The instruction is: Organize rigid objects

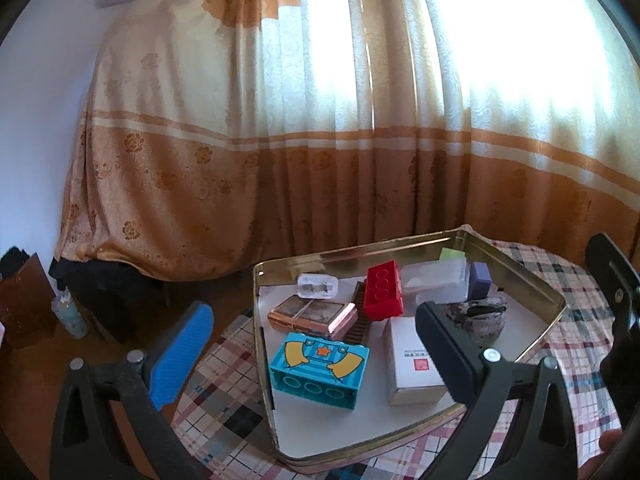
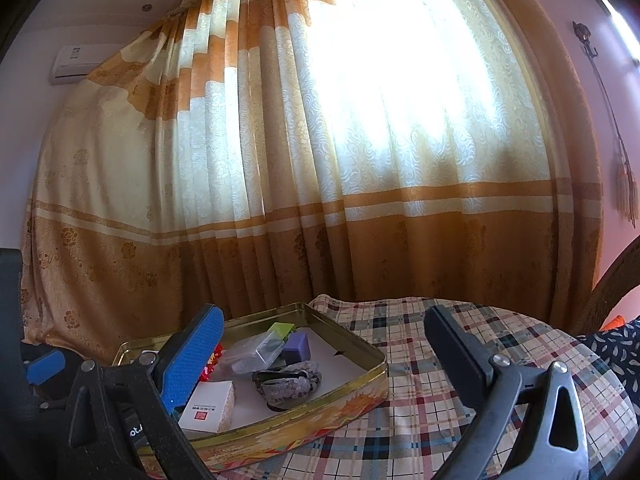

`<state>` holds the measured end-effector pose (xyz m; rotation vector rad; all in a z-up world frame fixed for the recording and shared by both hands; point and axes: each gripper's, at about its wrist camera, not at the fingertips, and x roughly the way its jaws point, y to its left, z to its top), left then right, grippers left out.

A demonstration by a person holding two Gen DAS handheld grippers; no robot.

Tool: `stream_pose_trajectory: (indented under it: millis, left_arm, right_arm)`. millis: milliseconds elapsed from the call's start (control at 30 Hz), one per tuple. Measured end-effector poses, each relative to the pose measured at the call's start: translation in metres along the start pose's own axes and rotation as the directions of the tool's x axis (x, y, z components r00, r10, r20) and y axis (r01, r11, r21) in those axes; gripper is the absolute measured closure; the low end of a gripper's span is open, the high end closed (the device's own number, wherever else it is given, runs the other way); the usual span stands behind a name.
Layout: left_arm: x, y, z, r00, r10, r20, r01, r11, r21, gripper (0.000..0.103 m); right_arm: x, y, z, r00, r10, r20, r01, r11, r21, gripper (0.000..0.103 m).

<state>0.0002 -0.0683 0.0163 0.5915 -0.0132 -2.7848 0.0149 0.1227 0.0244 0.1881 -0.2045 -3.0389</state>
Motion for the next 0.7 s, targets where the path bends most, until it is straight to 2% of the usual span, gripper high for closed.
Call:
stream_pose_trajectory:
  millis: [100, 367, 700]
  left_arm:
    - [0.0016, -0.0031, 0.0, 1.0, 0.004, -0.016, -0.003, 1.0, 0.027, 0.0]
    - [0.0054, -0.0017, 0.0045, 0.99, -0.089, -0.106, 0.09, 0.996, 0.006, 0.0]
    - [0.0017, 0.0004, 0.0097, 0.988, -0.113, -0.105, 0.113, 0.994, -0.008, 0.0]
  right_arm:
    - [-0.0002, 0.0001, 0.0002, 1.0, 0.002, 0.0, -0.002, 1.0, -0.002, 0.001]
    - [0.0002, -0.0012, -0.0003, 1.0, 0.0, -0.003, 0.0, 1.0, 0.004, 0.001]
    - [0.0007, -0.0011, -0.0009, 1.0, 0.0, -0.005, 0.0, 1.0, 0.004, 0.001]
